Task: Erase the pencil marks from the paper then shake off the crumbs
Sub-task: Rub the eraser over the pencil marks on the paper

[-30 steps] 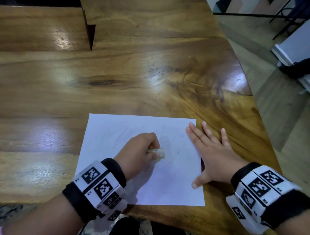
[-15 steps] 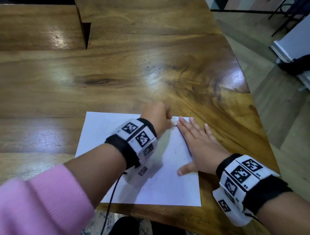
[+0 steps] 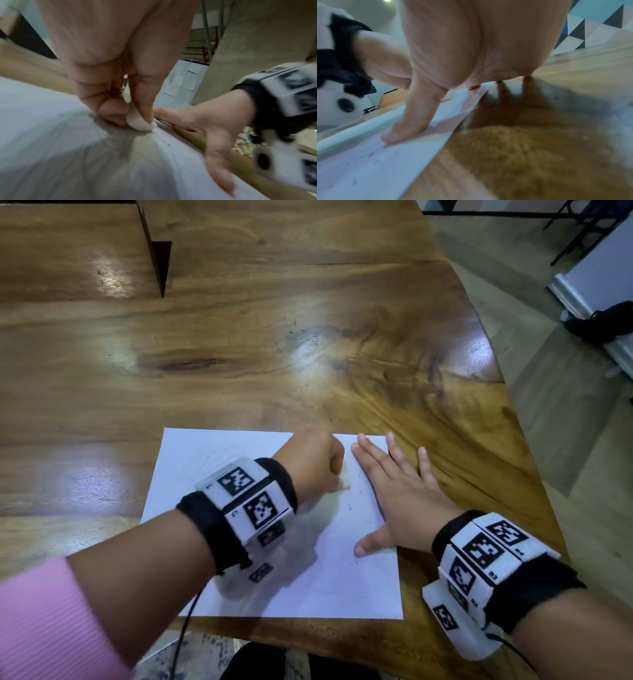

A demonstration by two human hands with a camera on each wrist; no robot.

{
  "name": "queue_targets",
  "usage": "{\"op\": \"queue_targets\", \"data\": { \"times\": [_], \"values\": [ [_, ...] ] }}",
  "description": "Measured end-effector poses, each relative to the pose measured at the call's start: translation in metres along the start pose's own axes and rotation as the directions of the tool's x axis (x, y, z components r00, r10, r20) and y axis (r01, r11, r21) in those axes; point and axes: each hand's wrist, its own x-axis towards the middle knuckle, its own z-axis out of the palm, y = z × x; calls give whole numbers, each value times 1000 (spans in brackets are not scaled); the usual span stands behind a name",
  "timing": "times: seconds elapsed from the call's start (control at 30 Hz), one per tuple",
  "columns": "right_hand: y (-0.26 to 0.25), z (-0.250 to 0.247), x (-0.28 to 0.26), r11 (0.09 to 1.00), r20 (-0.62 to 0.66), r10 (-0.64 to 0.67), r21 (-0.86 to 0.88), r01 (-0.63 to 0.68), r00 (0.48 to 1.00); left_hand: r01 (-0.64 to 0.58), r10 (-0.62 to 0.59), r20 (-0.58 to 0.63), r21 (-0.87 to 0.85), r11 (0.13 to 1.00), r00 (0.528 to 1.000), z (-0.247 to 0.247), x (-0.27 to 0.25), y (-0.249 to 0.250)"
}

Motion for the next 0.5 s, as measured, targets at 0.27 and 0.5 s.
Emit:
{"op": "queue_targets", "data": {
  "times": [0.27,0.5],
  "values": [
    [0,0,0,1000,8,6,-1,-6,1000,58,-63,-167,-35,998,984,3,4,9],
    [-1,0,0,1000,26,14,-12,-14,1000,40,-40,-142,-2,999,989,-2,8,11]
  ]
}}
